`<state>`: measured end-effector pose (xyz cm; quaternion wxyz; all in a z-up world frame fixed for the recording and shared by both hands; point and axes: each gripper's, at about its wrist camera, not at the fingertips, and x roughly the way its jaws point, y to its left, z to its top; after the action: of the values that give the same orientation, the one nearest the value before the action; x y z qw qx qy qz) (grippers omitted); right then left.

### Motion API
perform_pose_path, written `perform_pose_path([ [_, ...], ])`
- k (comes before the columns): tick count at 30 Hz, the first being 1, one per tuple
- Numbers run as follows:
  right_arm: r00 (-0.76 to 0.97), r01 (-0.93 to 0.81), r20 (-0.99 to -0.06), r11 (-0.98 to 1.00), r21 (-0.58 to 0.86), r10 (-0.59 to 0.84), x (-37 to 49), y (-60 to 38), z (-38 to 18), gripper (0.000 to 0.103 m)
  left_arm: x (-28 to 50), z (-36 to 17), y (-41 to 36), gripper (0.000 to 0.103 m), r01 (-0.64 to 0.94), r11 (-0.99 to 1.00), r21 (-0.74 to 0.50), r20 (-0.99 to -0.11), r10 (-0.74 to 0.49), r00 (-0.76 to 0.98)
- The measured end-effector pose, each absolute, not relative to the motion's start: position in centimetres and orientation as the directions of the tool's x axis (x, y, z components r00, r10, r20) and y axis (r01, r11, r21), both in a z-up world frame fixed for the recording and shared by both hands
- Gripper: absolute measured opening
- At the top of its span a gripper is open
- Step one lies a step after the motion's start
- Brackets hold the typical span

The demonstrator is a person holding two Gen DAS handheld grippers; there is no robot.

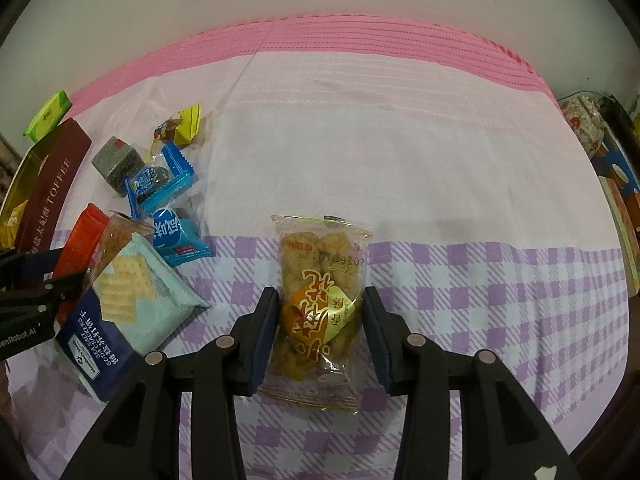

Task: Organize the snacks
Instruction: 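Close the left tool on the red packet with gold characters, then carry the red packet into the gold tray with the left tool and release it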

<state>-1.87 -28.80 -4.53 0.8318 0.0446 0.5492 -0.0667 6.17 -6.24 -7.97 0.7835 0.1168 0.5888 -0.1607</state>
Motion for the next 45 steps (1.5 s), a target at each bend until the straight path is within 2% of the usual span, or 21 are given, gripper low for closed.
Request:
perform_pose_path([
  [3,0.386,0.158,-0.92,0.987,-0.005,-0.067,-1.9,-28.8,-4.5,0.041,6.3,-8.0,-6.5,0.051,0.391,0.92,-0.006,-0.96,-0.114,0.254],
  [6,0.386,0.158,-0.92,0.987,-0.007,-0.068,-1.9,-28.7,-4.5,0.041,6.3,-8.0,-6.7,0.045,0.41,0.912,-0.001,-0.959,-0.117,0.257],
  [15,0.386,0.159,-0.92,0.987,-0.007,-0.068,-1.8,-28.6,-4.5,0.041,5.8,-7.5,-6.1,0.045,0.388,0.921,-0.017,-0.96,-0.125,0.252],
  [21,0.386,0.157,-0.92,0.988,-0.007,-0.068,-1.8,-28.6,-4.5,0.042,5.3,-6.0,-6.1,0.045,0.406,0.913,-0.042,-0.95,-0.162,0.266],
  [26,0.387,0.158,-0.92,0.987,-0.008,-0.069,-1.8,-28.6,-4.5,0.042,5.3,-2.7,-5.2,0.045,0.395,0.915,-0.078,-0.928,-0.212,0.308],
  [31,0.387,0.157,-0.92,0.987,-0.008,-0.069,-1.9,-28.6,-4.5,0.042,6.1,1.6,-2.2,0.045,0.349,0.933,-0.085,-0.891,-0.228,0.393],
  [35,0.387,0.159,-0.92,0.987,-0.008,-0.069,-1.8,-28.6,-4.5,0.042,7.0,3.6,1.7,0.045,0.287,0.956,-0.054,-0.88,-0.181,0.439],
  [45,0.387,0.16,-0.919,0.987,-0.009,-0.071,-1.8,-28.6,-4.5,0.042,8.2,1.0,9.9,0.045,0.128,0.991,-0.048,-0.914,-0.095,0.395],
])
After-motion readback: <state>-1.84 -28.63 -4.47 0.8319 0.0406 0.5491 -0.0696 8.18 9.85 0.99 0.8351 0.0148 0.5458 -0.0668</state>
